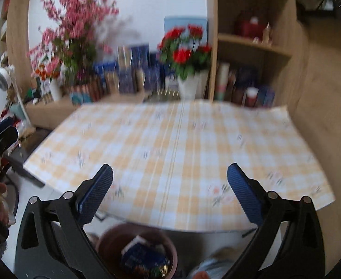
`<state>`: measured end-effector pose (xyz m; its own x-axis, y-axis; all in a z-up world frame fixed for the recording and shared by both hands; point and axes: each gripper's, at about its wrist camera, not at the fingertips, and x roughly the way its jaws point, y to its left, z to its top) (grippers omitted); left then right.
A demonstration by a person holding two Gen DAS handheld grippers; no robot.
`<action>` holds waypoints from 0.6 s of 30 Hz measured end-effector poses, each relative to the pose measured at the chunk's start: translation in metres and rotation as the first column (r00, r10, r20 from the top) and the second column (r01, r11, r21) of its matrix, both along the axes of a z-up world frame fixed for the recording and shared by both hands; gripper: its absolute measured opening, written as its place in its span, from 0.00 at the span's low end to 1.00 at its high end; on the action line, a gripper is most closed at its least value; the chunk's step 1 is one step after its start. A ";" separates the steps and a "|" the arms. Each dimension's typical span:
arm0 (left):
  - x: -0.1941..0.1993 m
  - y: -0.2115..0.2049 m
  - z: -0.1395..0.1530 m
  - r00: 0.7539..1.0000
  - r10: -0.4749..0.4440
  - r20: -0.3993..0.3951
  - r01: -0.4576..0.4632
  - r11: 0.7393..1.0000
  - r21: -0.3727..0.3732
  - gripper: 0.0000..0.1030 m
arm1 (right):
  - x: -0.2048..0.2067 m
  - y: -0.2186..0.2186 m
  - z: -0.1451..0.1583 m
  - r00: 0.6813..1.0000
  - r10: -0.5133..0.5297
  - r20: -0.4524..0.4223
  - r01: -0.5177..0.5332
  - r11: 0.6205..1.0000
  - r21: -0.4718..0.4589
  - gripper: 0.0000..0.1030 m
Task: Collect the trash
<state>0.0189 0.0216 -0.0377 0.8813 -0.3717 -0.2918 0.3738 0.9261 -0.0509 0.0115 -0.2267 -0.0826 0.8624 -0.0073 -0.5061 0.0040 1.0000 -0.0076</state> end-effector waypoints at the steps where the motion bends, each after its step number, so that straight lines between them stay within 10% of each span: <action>1: -0.001 -0.001 0.009 1.000 0.001 0.007 -0.001 1.000 -0.003 0.94 | -0.003 -0.001 0.013 1.000 -0.011 0.021 0.011 1.000 -0.001 0.94; 18: -0.034 -0.009 0.078 0.988 0.113 0.104 -0.115 0.993 0.005 0.94 | -0.039 0.004 0.076 0.993 -0.029 0.114 0.035 0.998 -0.049 0.94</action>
<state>-0.0148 0.0123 0.0401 0.9433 -0.2644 -0.2007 0.2685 0.9633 -0.0071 -0.0278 -0.2231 -0.0063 0.9132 -0.0588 -0.4033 0.0395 0.9976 -0.0561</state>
